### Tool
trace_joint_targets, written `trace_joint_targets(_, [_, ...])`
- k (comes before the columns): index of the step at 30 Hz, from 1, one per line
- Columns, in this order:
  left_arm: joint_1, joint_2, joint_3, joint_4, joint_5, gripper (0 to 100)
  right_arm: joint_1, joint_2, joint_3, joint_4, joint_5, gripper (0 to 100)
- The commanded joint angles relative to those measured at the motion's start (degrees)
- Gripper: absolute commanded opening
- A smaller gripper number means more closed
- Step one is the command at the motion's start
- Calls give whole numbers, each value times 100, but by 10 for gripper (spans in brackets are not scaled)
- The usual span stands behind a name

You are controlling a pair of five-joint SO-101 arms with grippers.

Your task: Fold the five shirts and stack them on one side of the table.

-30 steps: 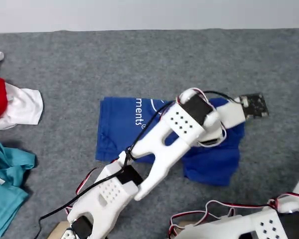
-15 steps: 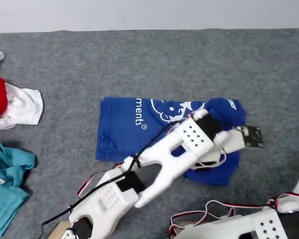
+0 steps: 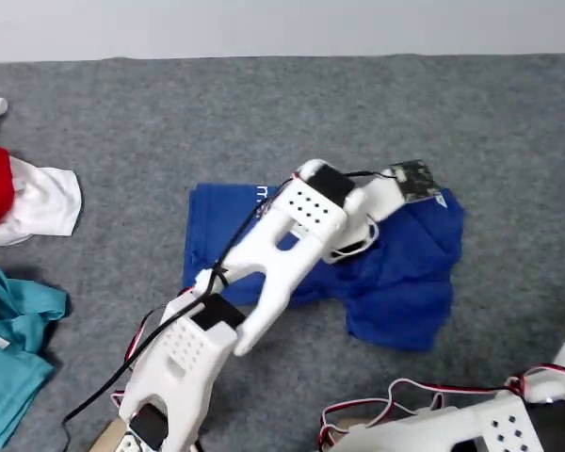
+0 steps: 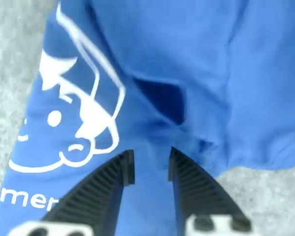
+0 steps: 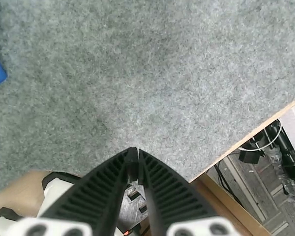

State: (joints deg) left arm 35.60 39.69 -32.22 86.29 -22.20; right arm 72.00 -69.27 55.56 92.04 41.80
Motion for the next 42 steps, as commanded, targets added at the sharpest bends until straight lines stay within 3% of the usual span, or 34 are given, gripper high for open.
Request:
trace_joint_targets(1, [-53, -369, 286, -193, -35, 127, 22, -57, -35, -66, -44, 10])
trace_joint_targets(7, [-44, -536, 171, -132, -35, 126, 13, -57, -35, -66, -44, 10])
trace_joint_targets(15, [404, -932, -760, 563, -9, 126, 13, -57, -35, -66, -44, 10])
trace_joint_targets(21, [571, -756, -637, 44, -9, 126, 40, -57, -35, -66, -44, 10])
trace_joint_targets(31, [-53, 404, -576, -299, -35, 126, 22, -57, -35, -66, -44, 10])
trace_joint_targets(37, [-545, 334, -576, -290, -53, 126, 13, -57, -35, -66, -44, 10])
trace_joint_targets(42, [-466, 70, -585, -26, -176, 126, 13, -57, -35, -66, -44, 10])
